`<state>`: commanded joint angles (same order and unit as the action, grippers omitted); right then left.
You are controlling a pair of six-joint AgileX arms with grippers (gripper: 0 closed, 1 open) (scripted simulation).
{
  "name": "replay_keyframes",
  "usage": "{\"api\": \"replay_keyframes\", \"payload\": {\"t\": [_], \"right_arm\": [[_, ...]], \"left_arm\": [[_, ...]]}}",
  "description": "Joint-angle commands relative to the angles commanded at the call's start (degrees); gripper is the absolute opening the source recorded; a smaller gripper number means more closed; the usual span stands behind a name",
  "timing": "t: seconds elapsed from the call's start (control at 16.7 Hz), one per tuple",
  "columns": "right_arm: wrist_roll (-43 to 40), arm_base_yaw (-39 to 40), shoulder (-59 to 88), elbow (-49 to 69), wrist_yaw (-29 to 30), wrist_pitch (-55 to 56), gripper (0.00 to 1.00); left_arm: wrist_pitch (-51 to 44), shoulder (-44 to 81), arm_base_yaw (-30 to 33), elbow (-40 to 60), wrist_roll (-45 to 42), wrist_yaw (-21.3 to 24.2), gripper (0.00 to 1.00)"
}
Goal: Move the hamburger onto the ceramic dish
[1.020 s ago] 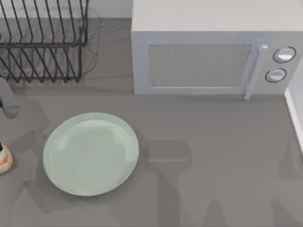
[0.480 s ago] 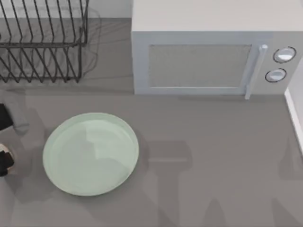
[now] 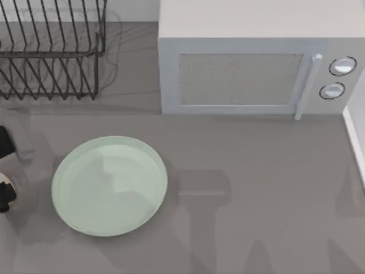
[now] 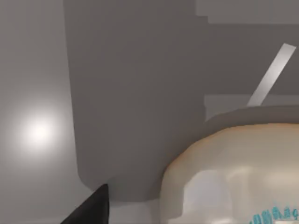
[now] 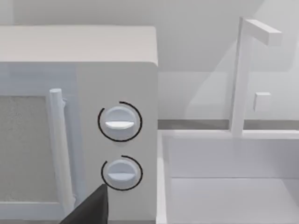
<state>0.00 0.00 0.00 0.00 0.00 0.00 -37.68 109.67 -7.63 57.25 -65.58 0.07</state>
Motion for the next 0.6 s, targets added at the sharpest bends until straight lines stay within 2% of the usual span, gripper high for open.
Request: {"api": "replay_keyframes", "payload": {"t": [0.6], "right_arm": [[0.00, 0.00, 0.00, 0.00, 0.00, 0.00, 1.00]], "left_arm": [[0.00, 0.00, 0.00, 0.00, 0.00, 0.00, 0.02]]}}
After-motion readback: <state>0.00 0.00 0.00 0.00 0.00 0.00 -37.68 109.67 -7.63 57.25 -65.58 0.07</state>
